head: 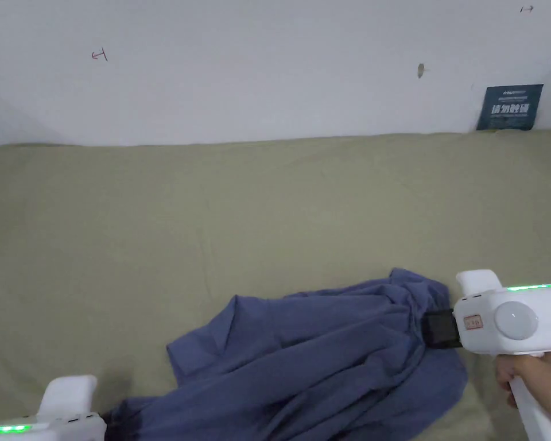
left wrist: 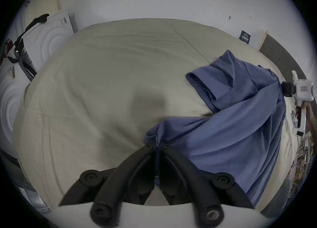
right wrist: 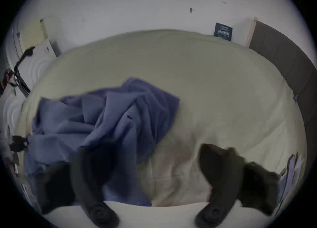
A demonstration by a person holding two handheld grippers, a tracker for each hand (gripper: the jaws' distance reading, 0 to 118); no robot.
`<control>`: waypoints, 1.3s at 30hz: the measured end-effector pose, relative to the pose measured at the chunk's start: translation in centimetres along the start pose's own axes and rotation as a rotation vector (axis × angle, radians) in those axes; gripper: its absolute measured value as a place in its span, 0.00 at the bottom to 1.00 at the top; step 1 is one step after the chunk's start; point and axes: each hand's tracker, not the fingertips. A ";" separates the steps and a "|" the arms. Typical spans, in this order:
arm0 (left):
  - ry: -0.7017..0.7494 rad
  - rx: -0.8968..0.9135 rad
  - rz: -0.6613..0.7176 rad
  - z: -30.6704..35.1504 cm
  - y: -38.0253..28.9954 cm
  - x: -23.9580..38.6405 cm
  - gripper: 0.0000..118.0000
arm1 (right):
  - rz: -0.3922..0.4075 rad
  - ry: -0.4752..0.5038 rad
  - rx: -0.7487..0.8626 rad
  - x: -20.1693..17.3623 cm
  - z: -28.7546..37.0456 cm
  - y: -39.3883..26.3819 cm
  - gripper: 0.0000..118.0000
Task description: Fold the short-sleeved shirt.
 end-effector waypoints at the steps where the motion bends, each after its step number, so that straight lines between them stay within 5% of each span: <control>1: -0.003 0.002 0.016 0.0 0.0 0.0 0.01 | 0.007 0.004 0.003 -0.5 -0.1 -0.5 0.60; 2: -0.004 0.002 0.022 0.0 0.0 0.1 0.01 | 0.012 -0.014 0.051 -0.5 0.5 -0.6 0.31; 4: -0.003 0.003 0.024 0.3 0.1 -0.1 0.01 | 0.001 0.098 0.032 -0.1 1.9 -0.1 0.01; 7: -0.007 0.004 0.063 1.8 0.6 -0.1 0.01 | 0.070 0.066 0.081 -0.5 5.4 -0.8 0.02; 25: 0.071 0.443 0.048 28.2 9.3 -1.0 0.01 | 0.038 0.116 0.499 2.6 34.3 1.1 0.02; 39: 0.045 0.561 0.055 36.8 16.9 2.6 0.01 | 0.024 0.032 0.615 4.4 42.1 7.6 0.02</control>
